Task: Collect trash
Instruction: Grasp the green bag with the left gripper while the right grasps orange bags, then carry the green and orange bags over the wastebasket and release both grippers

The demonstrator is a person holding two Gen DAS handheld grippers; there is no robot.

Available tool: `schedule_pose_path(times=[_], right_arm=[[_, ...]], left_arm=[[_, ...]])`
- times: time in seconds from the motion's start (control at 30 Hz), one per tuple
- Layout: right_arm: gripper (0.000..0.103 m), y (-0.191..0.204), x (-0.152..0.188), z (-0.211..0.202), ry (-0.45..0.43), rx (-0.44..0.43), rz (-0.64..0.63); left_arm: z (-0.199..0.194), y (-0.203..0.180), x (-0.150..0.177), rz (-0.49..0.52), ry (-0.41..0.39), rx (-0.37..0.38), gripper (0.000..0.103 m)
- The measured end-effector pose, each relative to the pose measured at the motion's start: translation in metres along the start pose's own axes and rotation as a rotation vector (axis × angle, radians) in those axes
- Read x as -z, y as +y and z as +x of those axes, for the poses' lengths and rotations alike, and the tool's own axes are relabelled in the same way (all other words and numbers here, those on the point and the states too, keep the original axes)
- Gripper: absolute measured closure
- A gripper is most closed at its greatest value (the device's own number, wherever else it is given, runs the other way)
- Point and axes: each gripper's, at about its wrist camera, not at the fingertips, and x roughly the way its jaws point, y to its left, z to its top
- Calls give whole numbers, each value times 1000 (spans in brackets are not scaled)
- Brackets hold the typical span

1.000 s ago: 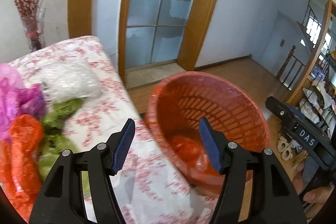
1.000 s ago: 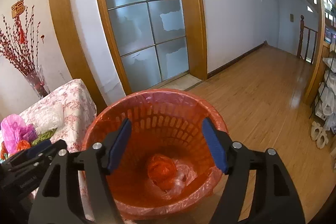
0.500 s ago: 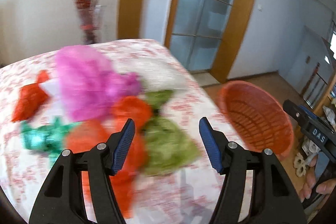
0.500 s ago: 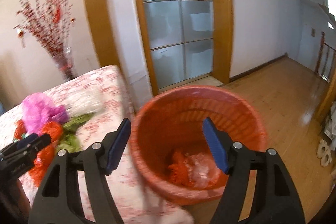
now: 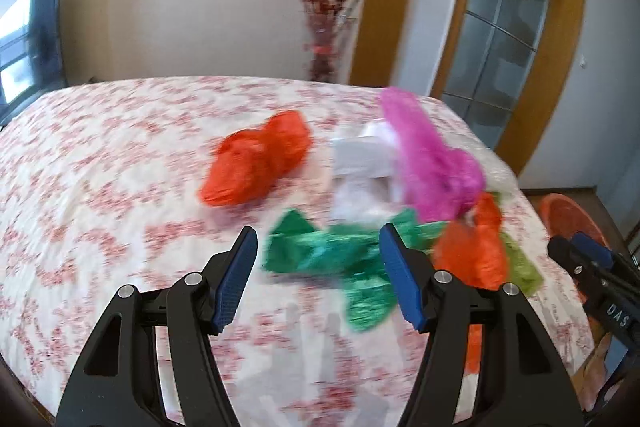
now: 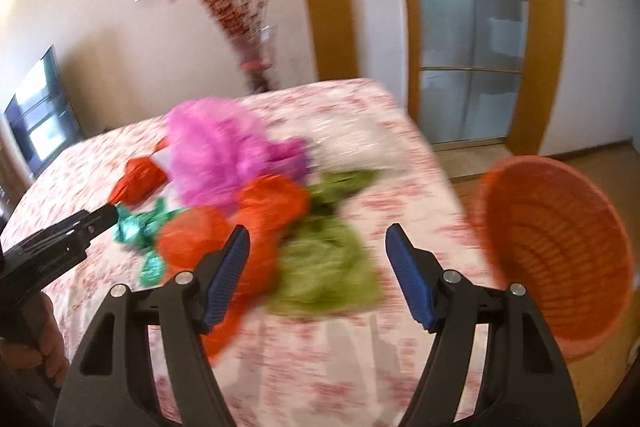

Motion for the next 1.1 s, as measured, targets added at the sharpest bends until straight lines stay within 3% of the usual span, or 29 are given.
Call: schedule_pose_path(times=[0.13, 0.43, 0.57, 1.1], right_arm=[[36, 24, 1, 21, 46, -29, -24], [47, 34, 11, 54, 143, -35, -37], [64, 35, 17, 56, 166, -50, -47], [68, 0, 9, 1, 71, -42, 24]], left_arm=[[-2, 17, 4, -25, 4, -14, 40], [-1, 29, 12, -22, 17, -14, 40], [2, 26, 13, -17, 23, -8, 40], [27, -8, 1, 27, 63, 29, 40]])
